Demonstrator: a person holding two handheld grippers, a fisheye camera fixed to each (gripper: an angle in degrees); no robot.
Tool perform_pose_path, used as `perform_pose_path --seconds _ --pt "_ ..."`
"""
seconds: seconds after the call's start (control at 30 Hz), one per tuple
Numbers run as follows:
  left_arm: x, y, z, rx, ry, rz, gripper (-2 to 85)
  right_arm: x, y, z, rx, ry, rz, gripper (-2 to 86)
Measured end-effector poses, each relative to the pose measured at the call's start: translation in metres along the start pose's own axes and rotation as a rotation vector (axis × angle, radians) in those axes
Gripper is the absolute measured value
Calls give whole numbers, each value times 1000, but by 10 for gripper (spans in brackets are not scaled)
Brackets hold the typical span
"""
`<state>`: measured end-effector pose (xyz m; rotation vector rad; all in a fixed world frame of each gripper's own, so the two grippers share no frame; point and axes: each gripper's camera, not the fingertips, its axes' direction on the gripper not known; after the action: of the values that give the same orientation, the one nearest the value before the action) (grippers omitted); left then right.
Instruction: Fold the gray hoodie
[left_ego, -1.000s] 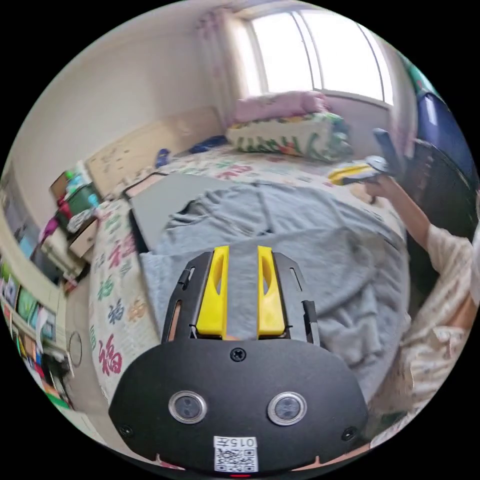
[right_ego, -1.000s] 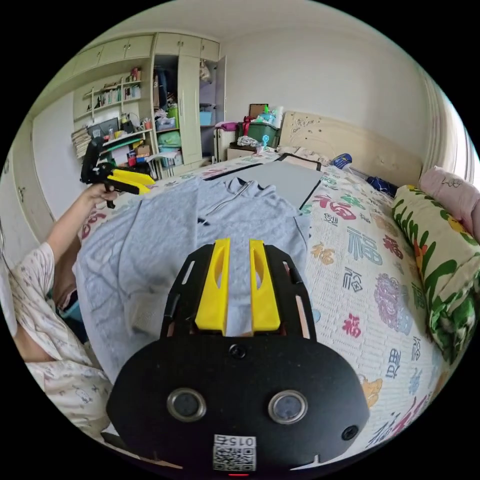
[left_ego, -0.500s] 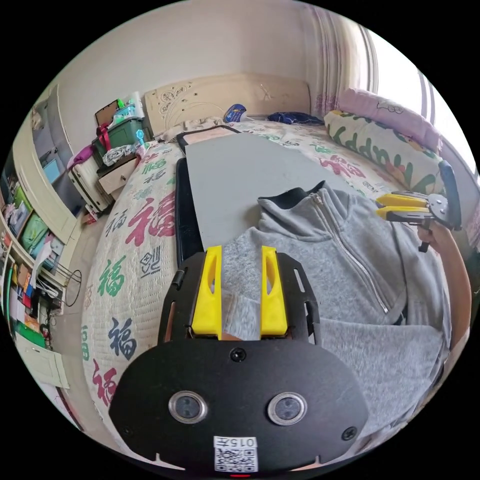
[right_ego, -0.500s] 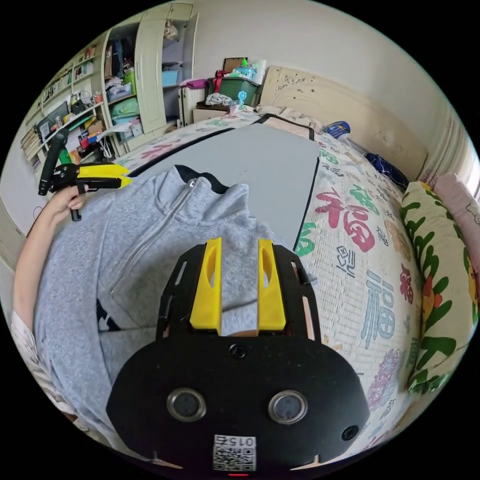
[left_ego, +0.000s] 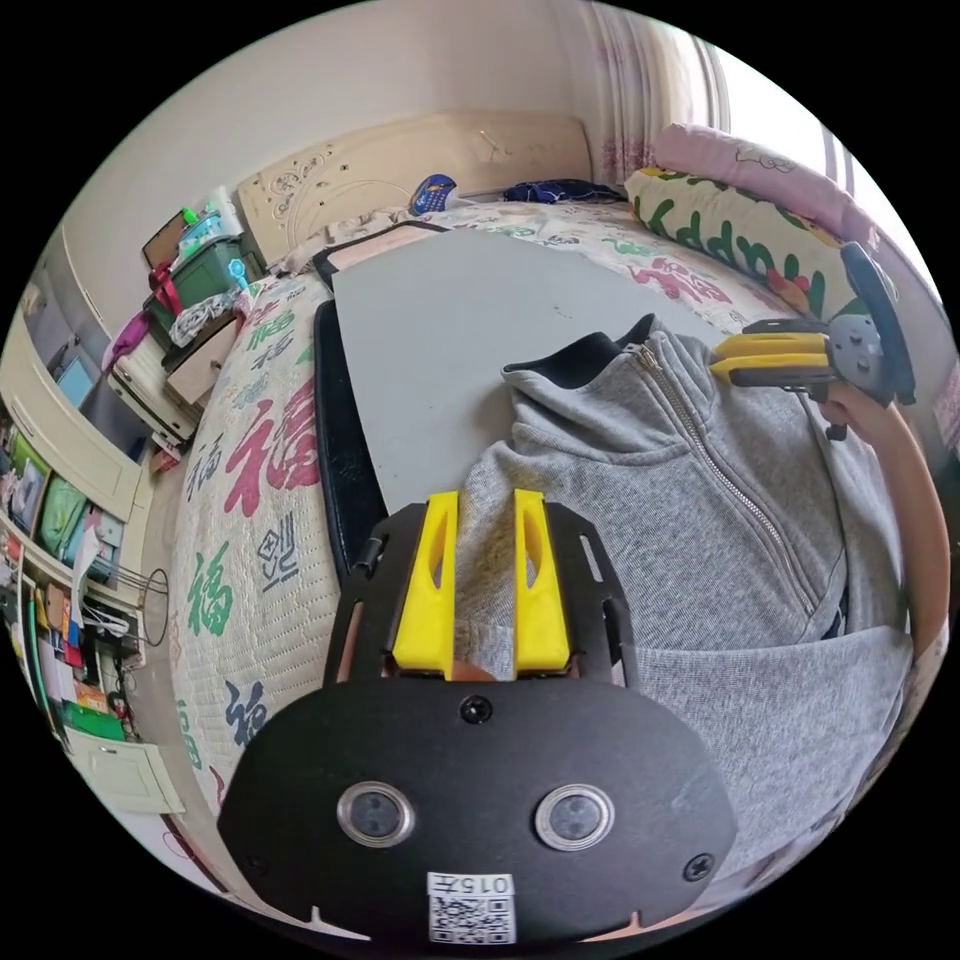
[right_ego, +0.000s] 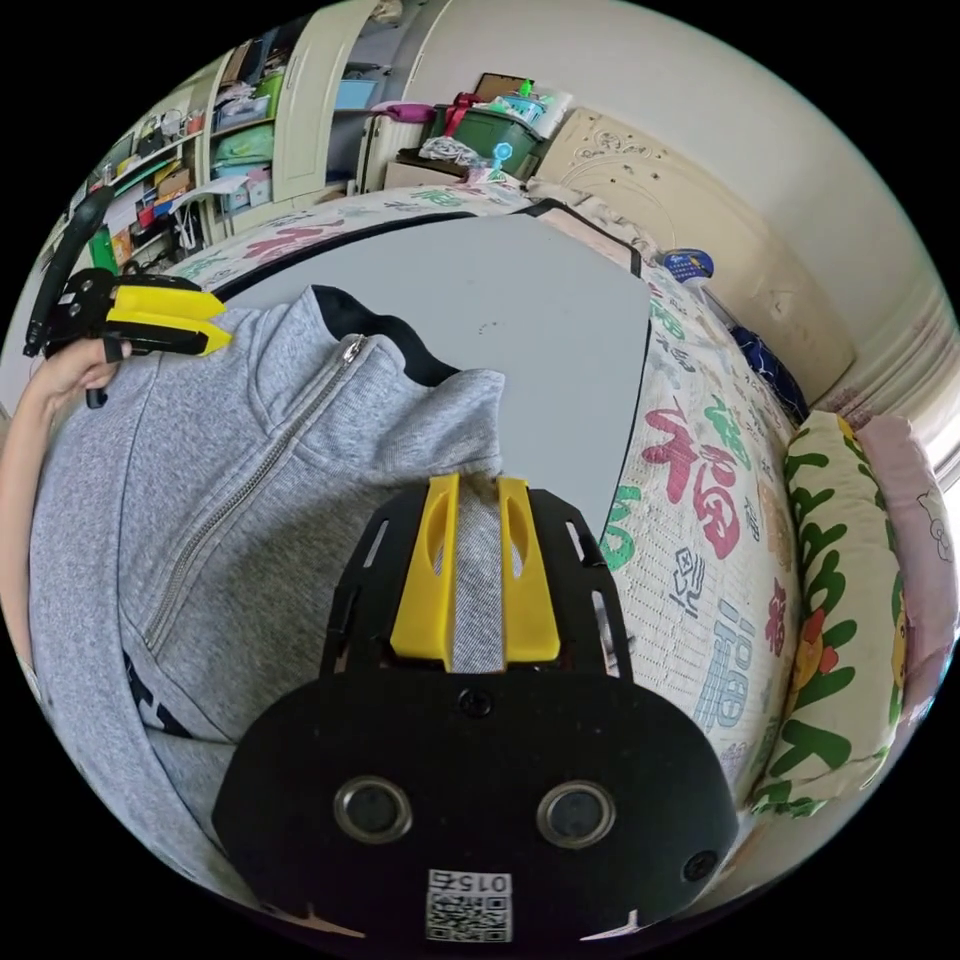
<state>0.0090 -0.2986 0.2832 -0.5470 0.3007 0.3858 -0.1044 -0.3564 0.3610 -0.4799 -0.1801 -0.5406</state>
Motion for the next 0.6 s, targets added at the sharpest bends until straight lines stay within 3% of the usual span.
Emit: perform_pose_path --seconds 0.3,0.6 --pt "56 19 -37 35 -78 70 19 -77 12 -22 27 184 -58 -8" --pt "118 101 -200 330 -103 97 12 -100 97 -166 224 80 10 -10"
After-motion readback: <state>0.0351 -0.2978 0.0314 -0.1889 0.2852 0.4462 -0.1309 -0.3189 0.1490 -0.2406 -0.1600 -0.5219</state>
